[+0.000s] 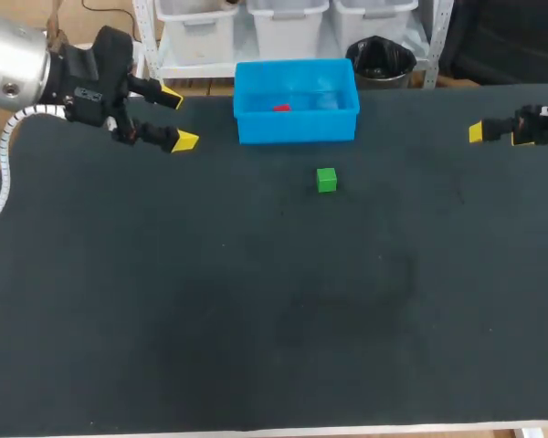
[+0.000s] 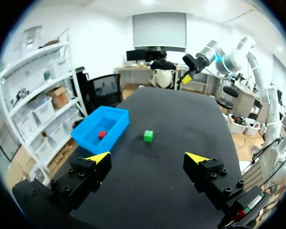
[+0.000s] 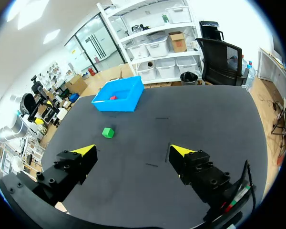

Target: Use the left arm to pick the red cube and place it into the blue plastic box first, then use the right arm to grasp the green cube and put it into the same blue plastic box after the first action is fully finished.

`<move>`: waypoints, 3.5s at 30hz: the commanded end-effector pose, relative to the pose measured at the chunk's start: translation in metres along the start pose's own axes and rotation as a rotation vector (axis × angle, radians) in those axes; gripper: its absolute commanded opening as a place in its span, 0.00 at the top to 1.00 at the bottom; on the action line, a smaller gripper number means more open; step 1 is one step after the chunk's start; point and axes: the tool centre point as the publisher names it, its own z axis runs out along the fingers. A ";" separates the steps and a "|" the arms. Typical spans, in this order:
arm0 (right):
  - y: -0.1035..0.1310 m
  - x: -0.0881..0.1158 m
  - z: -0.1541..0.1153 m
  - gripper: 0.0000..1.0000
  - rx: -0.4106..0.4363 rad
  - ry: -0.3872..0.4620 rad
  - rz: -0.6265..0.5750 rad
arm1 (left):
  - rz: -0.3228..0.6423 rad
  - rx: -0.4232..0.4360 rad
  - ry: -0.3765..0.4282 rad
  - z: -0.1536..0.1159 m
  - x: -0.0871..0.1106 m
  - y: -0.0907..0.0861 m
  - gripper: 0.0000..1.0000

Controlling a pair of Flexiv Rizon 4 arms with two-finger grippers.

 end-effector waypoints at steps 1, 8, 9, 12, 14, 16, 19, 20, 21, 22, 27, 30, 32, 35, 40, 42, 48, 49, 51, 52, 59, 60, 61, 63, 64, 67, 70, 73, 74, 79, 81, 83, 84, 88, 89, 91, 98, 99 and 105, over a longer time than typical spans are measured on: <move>0.002 0.000 -0.001 0.00 0.007 0.001 0.001 | 0.001 0.002 0.002 0.000 -0.001 0.002 0.00; 0.002 0.000 -0.001 0.00 0.007 0.001 0.001 | 0.001 0.002 0.002 0.000 -0.001 0.002 0.00; 0.002 0.000 -0.001 0.00 0.007 0.001 0.001 | 0.001 0.002 0.002 0.000 -0.001 0.002 0.00; 0.002 0.000 -0.001 0.00 0.007 0.001 0.001 | 0.001 0.002 0.002 0.000 -0.001 0.002 0.00; 0.002 0.000 -0.001 0.00 0.007 0.001 0.001 | 0.001 0.002 0.002 0.000 -0.001 0.002 0.00; 0.002 0.000 -0.001 0.00 0.007 0.001 0.001 | 0.001 0.002 0.002 0.000 -0.001 0.002 0.00; 0.002 0.000 -0.001 0.00 0.007 0.001 0.001 | 0.001 0.002 0.002 0.000 -0.001 0.002 0.00; 0.002 0.000 -0.001 0.00 0.007 0.001 0.001 | 0.001 0.002 0.002 0.000 -0.001 0.002 0.00; 0.002 0.000 -0.001 0.00 0.007 0.001 0.001 | 0.001 0.002 0.002 0.000 -0.001 0.002 0.00; 0.002 0.000 -0.001 0.00 0.007 0.001 0.001 | 0.001 0.002 0.002 0.000 -0.001 0.002 0.00; 0.002 0.000 -0.001 0.00 0.007 0.001 0.001 | 0.001 0.002 0.002 0.000 -0.001 0.002 0.00; 0.002 0.000 -0.001 0.00 0.007 0.001 0.001 | 0.001 0.002 0.002 0.000 -0.001 0.002 0.00; 0.002 0.000 -0.001 0.00 0.007 0.001 0.001 | 0.001 0.002 0.002 0.000 -0.001 0.002 0.00; 0.002 0.000 -0.001 0.00 0.007 0.001 0.001 | 0.001 0.002 0.002 0.000 -0.001 0.002 0.00; 0.002 0.000 -0.001 0.00 0.007 0.001 0.001 | 0.001 0.002 0.002 0.000 -0.001 0.002 0.00; 0.002 0.000 -0.001 0.00 0.007 0.001 0.001 | 0.001 0.002 0.002 0.000 -0.001 0.002 0.00; 0.002 0.000 -0.001 0.00 0.007 0.001 0.001 | 0.001 0.002 0.002 0.000 -0.001 0.002 0.00; 0.002 0.000 -0.001 0.00 0.007 0.001 0.001 | 0.001 0.002 0.002 0.000 -0.001 0.002 0.00; 0.002 0.000 -0.001 0.00 0.007 0.001 0.001 | 0.001 0.002 0.002 0.000 -0.001 0.002 0.00; 0.002 0.000 -0.001 0.00 0.007 0.001 0.001 | 0.001 0.002 0.002 0.000 -0.001 0.002 0.00; 0.002 0.000 -0.001 0.00 0.007 0.001 0.001 | 0.001 0.002 0.002 0.000 -0.001 0.002 0.00; 0.002 0.000 -0.001 0.00 0.007 0.001 0.001 | 0.001 0.002 0.002 0.000 -0.001 0.002 0.00; 0.002 0.000 -0.001 0.00 0.007 0.001 0.001 | 0.001 0.002 0.002 0.000 -0.001 0.002 0.00; 0.002 0.000 -0.001 0.00 0.007 0.001 0.001 | 0.001 0.002 0.002 0.000 -0.001 0.002 0.00; 0.002 -0.009 -0.021 0.00 0.037 -0.131 0.110 | 0.001 0.002 0.002 0.000 -0.001 0.002 0.00; 0.002 -0.004 -0.007 0.00 0.175 0.074 0.059 | 0.001 0.002 0.002 0.000 -0.001 0.002 0.00; 0.010 -0.010 0.005 0.00 0.186 0.123 0.031 | 0.001 0.002 0.002 0.000 -0.001 0.002 0.00; 0.020 -0.016 0.016 0.00 0.184 0.157 0.005 | 0.001 0.002 0.002 0.000 -0.001 0.002 0.00; 0.023 -0.018 0.020 0.00 0.181 0.165 -0.005 | 0.001 0.002 0.002 0.000 -0.001 0.002 0.00; 0.031 -0.021 0.032 0.00 0.228 0.259 -0.040 | 0.001 0.002 0.002 0.000 -0.001 0.002 0.00; 0.033 -0.021 0.035 0.00 0.240 0.281 -0.030 | 0.001 0.002 0.002 0.000 -0.001 0.002 0.00; 0.034 -0.020 0.039 0.00 0.260 0.303 -0.032 | 0.001 0.002 0.002 0.000 -0.001 0.002 0.00; 0.034 -0.020 0.040 0.00 0.271 0.313 -0.026 | 0.001 0.002 0.002 0.000 -0.001 0.002 0.00; 0.037 -0.020 0.046 0.00 0.332 0.367 -0.031 | 0.001 0.002 0.002 0.000 -0.001 0.002 0.00; 0.040 -0.022 0.048 0.00 0.337 0.374 -0.036 | 0.001 0.002 0.002 0.000 -0.001 0.002 0.00; 0.046 -0.023 0.053 0.00 0.361 0.396 -0.050 | 0.001 0.002 0.002 0.000 -0.001 0.002 0.00; 0.067 -0.030 0.072 0.00 0.327 0.399 -0.058 | 0.001 0.002 0.002 0.000 -0.001 0.002 0.00; 0.067 -0.030 0.072 0.00 0.327 0.399 -0.058 | 0.001 0.002 0.002 0.000 -0.001 0.002 0.00; 0.067 -0.030 0.072 0.00 0.327 0.399 -0.058 | 0.001 0.002 0.002 0.000 -0.001 0.002 0.00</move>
